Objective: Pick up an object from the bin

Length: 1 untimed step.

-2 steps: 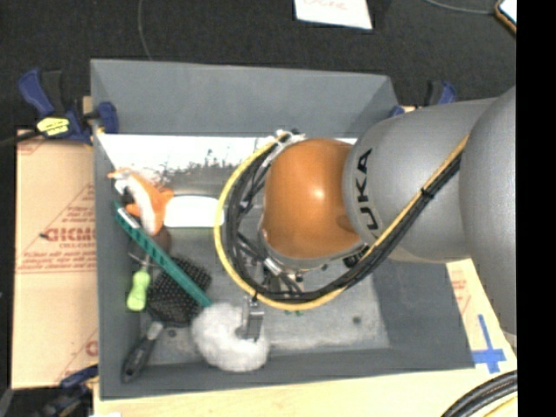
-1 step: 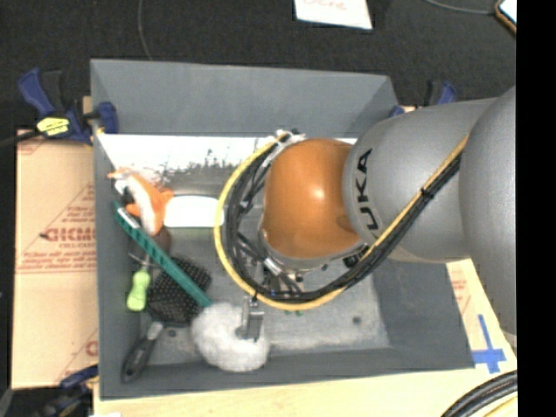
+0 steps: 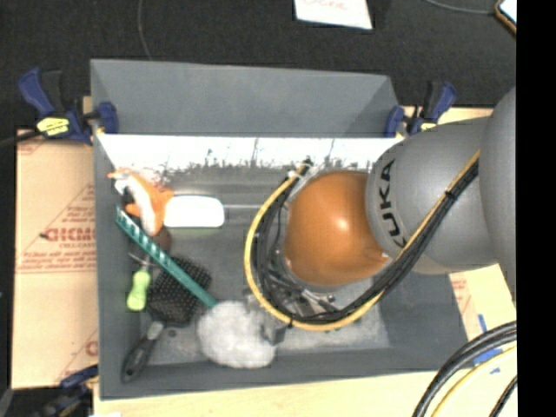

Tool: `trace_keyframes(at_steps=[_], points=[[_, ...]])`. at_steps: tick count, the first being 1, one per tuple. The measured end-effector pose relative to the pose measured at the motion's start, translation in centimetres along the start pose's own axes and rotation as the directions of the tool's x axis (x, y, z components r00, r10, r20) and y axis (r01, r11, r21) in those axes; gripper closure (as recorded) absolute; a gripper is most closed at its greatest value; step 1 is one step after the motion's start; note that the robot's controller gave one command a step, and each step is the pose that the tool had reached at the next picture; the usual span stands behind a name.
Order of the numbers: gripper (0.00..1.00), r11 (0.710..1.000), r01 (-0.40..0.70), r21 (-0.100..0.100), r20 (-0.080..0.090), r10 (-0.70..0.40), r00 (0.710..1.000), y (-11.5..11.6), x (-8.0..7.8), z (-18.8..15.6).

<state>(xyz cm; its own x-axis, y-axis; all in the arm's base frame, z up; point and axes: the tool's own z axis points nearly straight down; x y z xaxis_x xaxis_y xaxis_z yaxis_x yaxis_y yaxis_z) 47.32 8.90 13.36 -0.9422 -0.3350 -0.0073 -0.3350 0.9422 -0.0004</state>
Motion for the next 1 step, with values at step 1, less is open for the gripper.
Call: trace_keyframes(at_steps=[1], points=[[0.00, 1.000, -0.002, -0.001, 0.000, 0.002, 1.000, 0.04, 0.01, 0.01]])
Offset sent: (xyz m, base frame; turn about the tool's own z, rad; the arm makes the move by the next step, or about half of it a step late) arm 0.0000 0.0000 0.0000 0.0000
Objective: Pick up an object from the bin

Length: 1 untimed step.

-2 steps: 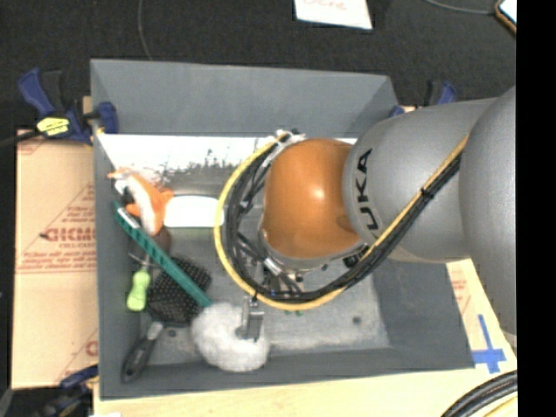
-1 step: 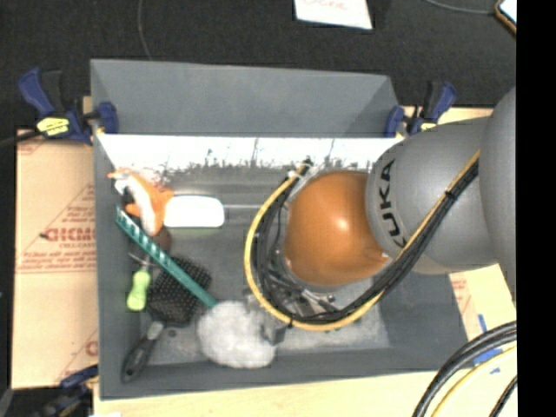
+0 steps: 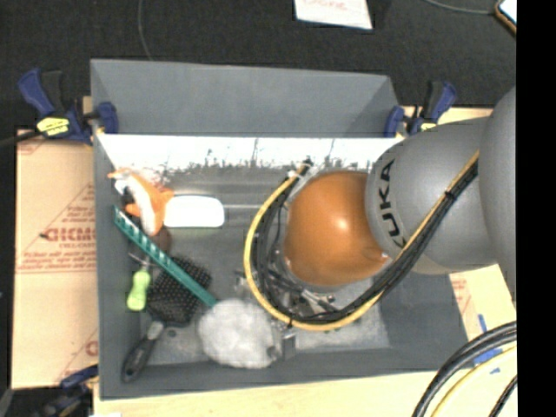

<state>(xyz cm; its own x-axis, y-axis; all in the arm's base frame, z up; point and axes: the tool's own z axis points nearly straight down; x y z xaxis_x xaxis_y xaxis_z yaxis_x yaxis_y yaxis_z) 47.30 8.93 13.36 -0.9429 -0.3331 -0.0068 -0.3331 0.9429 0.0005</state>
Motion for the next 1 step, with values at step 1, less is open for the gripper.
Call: trace_keyframes(at_steps=[1], points=[[0.00, 1.000, -0.001, 0.000, -0.001, 0.001, 1.000, 0.01, 0.02, 0.02]])
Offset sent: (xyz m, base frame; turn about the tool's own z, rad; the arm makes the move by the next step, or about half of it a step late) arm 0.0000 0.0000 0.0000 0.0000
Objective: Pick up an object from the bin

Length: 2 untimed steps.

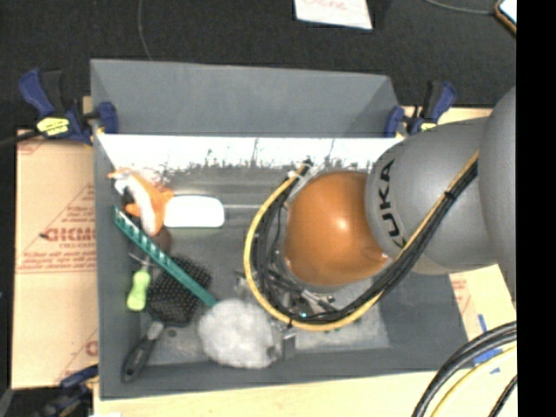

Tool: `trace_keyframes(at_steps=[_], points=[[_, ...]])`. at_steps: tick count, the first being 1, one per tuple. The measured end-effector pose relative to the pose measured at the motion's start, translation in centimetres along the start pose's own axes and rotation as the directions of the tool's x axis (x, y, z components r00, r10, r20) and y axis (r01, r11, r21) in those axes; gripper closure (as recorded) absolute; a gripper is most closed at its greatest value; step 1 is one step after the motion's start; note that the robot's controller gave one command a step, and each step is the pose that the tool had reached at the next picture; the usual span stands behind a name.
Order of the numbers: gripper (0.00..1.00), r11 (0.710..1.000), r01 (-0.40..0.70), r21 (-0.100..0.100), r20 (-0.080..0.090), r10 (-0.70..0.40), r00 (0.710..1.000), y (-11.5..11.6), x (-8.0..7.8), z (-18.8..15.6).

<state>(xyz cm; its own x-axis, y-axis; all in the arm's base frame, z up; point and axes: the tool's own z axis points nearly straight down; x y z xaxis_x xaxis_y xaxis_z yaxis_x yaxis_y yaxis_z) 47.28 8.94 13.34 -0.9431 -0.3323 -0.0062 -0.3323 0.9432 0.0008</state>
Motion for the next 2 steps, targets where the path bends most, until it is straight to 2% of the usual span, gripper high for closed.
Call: trace_keyframes(at_steps=[1, 2], points=[[0.00, 1.000, 0.000, 0.000, 0.000, 0.000, 1.000, 0.01, 0.00, 0.00], [1.00, 1.000, -0.002, 0.000, 0.000, 0.002, 1.000, 0.00, -0.02, -0.01]])
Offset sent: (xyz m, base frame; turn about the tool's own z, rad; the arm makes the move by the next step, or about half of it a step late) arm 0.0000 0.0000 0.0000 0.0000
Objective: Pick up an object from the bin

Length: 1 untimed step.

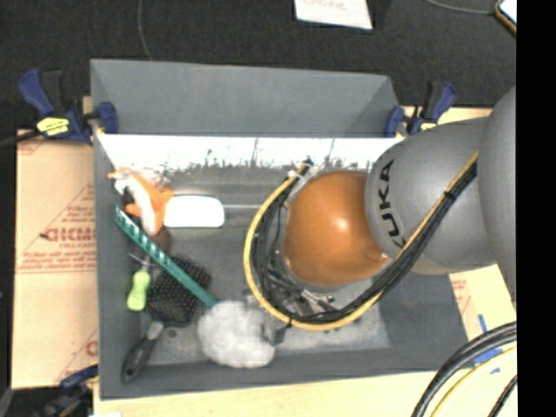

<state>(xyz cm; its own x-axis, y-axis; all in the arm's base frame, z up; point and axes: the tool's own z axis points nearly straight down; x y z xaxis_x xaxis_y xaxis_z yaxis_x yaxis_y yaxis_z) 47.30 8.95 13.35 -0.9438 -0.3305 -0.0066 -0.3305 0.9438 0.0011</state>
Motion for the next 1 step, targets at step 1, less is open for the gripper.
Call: trace_keyframes(at_steps=[1], points=[[0.00, 1.000, -0.001, 0.000, -0.001, 0.001, 1.000, 0.03, 0.03, 0.02]])
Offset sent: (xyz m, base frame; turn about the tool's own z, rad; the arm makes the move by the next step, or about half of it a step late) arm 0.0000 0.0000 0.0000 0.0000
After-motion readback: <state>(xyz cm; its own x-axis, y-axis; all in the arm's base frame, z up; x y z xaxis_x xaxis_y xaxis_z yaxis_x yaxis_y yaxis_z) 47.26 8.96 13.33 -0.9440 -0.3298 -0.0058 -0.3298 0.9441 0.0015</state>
